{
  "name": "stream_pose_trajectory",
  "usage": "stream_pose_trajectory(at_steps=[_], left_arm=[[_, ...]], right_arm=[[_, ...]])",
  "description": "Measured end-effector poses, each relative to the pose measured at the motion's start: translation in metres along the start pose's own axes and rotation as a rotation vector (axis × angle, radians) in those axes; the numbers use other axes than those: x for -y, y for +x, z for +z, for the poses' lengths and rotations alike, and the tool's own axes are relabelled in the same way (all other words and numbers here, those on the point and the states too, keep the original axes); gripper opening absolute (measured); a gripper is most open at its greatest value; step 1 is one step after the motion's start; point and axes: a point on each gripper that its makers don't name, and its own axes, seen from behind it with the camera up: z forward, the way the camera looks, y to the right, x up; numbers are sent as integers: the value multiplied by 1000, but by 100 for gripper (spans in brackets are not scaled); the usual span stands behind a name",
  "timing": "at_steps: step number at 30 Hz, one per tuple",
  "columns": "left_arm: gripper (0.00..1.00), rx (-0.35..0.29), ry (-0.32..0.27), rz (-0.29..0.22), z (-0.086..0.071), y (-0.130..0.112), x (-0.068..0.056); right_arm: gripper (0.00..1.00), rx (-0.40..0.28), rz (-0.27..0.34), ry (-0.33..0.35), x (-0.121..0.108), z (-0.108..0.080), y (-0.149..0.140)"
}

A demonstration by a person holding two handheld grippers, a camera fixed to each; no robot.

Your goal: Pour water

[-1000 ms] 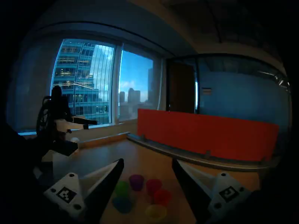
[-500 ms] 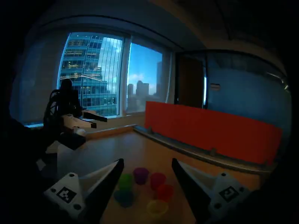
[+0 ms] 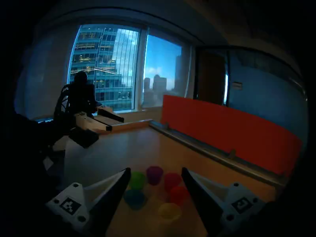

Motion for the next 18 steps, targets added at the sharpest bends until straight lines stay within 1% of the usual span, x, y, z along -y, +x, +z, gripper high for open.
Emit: stream_pose_trajectory(at_steps=[9, 12, 18], left_arm=[[97, 59, -21, 9, 14, -28, 0], [97, 81, -27, 9, 18, -41, 1], [97, 131, -39, 24, 30, -69, 2]], right_arm=[[99, 29, -10, 45, 7, 13, -18], [99, 42, -9, 54, 7, 18, -27], [99, 75, -21, 58, 2, 29, -47]])
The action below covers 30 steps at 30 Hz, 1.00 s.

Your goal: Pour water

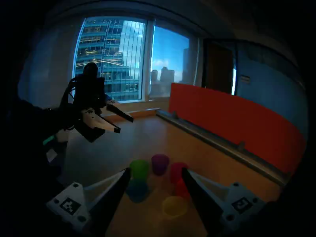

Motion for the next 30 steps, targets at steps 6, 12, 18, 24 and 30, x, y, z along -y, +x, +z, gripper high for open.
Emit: stream_pose_trajectory(at_steps=[6, 12, 18, 24, 30], left_arm=[[98, 29, -39, 9, 11, -21, -9], [98, 71, -56, 5, 21, -45, -13], [98, 101, -75, -1, 27, -65, -19], [98, 135, -89, 6, 30, -85, -24], [98, 169, -101, 6, 34, -105, -27]], right_arm=[[99, 42, -33, 8, 2, 10, -20], [99, 79, -55, 33, 11, 21, -38], [99, 104, -68, 57, 18, 30, -54], [99, 129, -73, 69, 21, 36, -70], [99, 143, -76, 77, 25, 43, -83]])
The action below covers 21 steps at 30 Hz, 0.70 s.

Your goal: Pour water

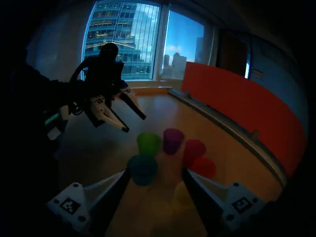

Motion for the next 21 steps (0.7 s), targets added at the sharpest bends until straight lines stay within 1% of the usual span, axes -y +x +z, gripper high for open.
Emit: stream_pose_trajectory(at_steps=[6, 13, 21], left_arm=[[98, 32, -7, 7, 9, -16, 0], [98, 66, -1, 12, 20, -31, 4], [98, 86, -7, 11, 34, -40, 9]], right_arm=[[99, 15, 7, 14, 4, 9, -10], [99, 28, 5, 29, 9, 20, -18], [99, 41, 6, 46, 13, 34, -24]])
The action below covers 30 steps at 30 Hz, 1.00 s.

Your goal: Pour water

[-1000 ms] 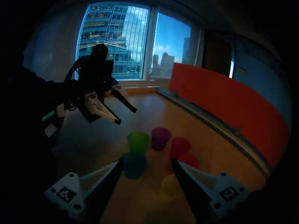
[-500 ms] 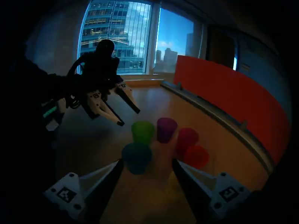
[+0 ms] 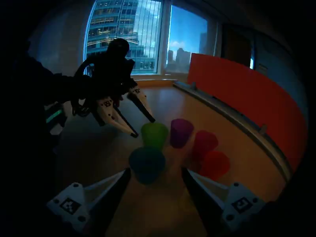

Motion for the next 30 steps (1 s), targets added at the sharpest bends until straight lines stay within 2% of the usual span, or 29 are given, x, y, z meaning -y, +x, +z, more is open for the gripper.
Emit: stream_pose_trajectory(at_steps=[8, 14, 30], left_arm=[[98, 7, -8, -5, 13, -1, 4], [98, 6, -18, 1, 21, 0, 2], [98, 2, -22, 21, 38, 8, 2]], right_arm=[[99, 7, -5, 16, 4, 13, -2], [99, 12, -11, 25, 7, 21, -4], [99, 9, -3, 34, 9, 28, -9]])
